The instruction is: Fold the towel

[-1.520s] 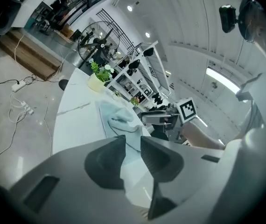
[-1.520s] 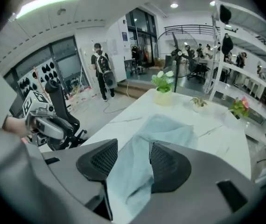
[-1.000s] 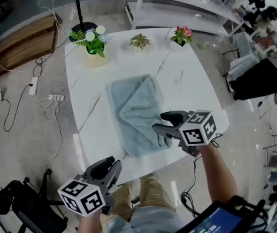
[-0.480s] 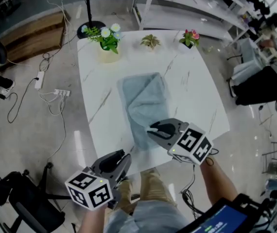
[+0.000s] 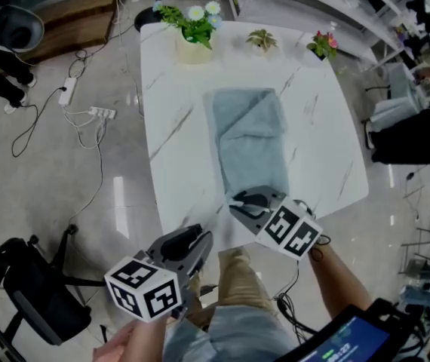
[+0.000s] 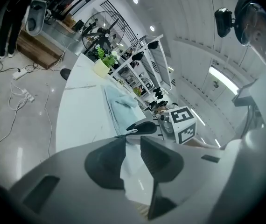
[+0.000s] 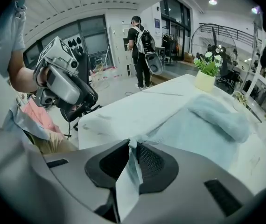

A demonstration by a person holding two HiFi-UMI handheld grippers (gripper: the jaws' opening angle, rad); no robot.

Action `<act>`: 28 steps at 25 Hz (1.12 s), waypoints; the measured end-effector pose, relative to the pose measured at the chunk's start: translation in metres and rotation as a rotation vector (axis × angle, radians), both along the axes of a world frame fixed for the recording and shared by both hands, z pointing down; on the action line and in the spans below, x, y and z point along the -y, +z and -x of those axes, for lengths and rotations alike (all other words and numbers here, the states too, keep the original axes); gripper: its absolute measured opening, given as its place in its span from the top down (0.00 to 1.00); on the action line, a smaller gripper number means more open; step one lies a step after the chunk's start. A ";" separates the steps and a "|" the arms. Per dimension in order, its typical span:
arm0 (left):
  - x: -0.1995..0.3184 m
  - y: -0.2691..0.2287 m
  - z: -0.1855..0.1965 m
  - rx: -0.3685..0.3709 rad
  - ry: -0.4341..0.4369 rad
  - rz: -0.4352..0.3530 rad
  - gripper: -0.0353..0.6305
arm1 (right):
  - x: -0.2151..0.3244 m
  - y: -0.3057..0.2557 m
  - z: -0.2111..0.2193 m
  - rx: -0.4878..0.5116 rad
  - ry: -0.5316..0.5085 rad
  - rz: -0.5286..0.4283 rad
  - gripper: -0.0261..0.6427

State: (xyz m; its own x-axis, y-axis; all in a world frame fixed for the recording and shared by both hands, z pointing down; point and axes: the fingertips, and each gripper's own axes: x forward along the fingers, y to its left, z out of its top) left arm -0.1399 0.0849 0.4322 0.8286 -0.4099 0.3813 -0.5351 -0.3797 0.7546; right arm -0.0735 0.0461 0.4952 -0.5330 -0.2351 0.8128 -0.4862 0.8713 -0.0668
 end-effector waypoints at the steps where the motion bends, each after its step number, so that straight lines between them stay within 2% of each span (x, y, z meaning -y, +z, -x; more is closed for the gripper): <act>1: -0.002 0.004 0.000 -0.005 -0.002 0.003 0.79 | -0.001 0.000 0.001 -0.002 -0.006 -0.005 0.85; 8: -0.005 0.014 0.001 -0.005 -0.018 0.023 0.79 | -0.016 0.003 0.008 0.010 -0.097 0.004 0.84; 12: 0.000 0.012 0.000 0.002 -0.027 0.011 0.79 | -0.025 0.023 0.010 -0.030 -0.171 0.047 0.78; 15: 0.011 -0.002 -0.001 0.001 -0.039 -0.033 0.79 | -0.031 0.008 0.021 -0.010 -0.199 0.078 0.53; 17: 0.020 -0.021 -0.002 0.003 -0.046 -0.070 0.79 | -0.037 -0.015 0.029 0.035 -0.195 0.076 0.46; 20: 0.033 -0.054 -0.004 -0.004 -0.048 -0.142 0.79 | -0.045 -0.057 0.036 0.111 -0.199 0.064 0.46; 22: 0.042 -0.074 -0.007 0.006 -0.045 -0.181 0.79 | -0.036 -0.089 0.032 0.158 -0.186 0.023 0.47; 24: 0.047 -0.087 -0.015 0.010 -0.035 -0.208 0.79 | -0.016 -0.119 0.015 0.194 -0.142 -0.037 0.53; 26: 0.050 -0.093 -0.031 0.010 -0.012 -0.223 0.79 | 0.011 -0.139 -0.014 0.180 -0.092 -0.104 0.55; 28: 0.053 -0.089 -0.052 0.019 0.024 -0.223 0.79 | 0.041 -0.143 -0.050 0.097 -0.078 -0.179 0.56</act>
State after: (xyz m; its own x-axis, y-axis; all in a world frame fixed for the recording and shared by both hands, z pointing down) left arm -0.0877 0.0321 0.3432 0.8327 -0.4662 0.2989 -0.5372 -0.5488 0.6405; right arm -0.0234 0.0050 0.3521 -0.6292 -0.3263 0.7054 -0.4159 0.9081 0.0491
